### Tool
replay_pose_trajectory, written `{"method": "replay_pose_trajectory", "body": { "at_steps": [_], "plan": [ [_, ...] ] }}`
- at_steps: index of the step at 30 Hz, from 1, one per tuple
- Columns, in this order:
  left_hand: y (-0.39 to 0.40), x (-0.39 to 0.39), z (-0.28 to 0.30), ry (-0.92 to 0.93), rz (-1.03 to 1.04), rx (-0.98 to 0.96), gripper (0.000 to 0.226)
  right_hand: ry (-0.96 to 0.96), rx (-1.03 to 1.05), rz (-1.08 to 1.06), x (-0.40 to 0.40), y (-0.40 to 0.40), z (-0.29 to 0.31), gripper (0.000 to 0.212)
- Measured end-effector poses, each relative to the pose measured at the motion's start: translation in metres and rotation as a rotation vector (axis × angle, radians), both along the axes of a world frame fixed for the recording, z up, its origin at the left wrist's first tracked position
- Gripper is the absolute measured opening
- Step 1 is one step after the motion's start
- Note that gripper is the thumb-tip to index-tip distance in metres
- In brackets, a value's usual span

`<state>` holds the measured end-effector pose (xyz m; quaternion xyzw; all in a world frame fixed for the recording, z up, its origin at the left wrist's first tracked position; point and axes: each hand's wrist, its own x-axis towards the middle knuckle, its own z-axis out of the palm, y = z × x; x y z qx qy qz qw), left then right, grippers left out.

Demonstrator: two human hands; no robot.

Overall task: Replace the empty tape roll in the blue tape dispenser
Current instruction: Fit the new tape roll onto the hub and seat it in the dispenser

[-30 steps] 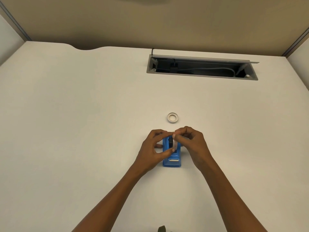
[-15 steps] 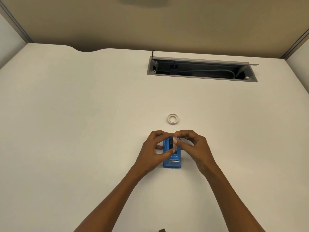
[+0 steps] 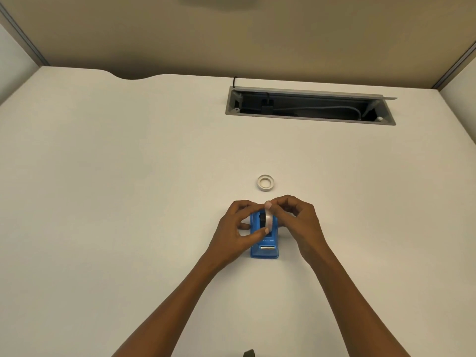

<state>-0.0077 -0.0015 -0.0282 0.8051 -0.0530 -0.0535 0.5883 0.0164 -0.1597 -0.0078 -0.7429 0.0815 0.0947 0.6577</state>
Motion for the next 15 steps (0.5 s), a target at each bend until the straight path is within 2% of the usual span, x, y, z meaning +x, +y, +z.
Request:
{"method": "replay_pose_trajectory", "body": {
  "at_steps": [3, 6, 11, 15],
  "plan": [
    [0.001, 0.001, 0.003, 0.008, -0.013, -0.008, 0.041, -0.124, 0.04, 0.067, -0.008, -0.006, 0.0, 0.009],
    [0.003, 0.002, 0.002, 0.002, -0.022, -0.007, 0.043, -0.205, 0.003, 0.13, -0.013, -0.01, -0.003, 0.016],
    [0.001, 0.001, 0.002, -0.003, -0.022, -0.008, 0.045, -0.259, -0.065, 0.17, -0.013, -0.01, -0.007, 0.022],
    [-0.001, 0.001, 0.002, 0.006, 0.005, -0.02, 0.052, -0.268, -0.076, 0.165, -0.013, -0.01, -0.01, 0.02]
  ]
}}
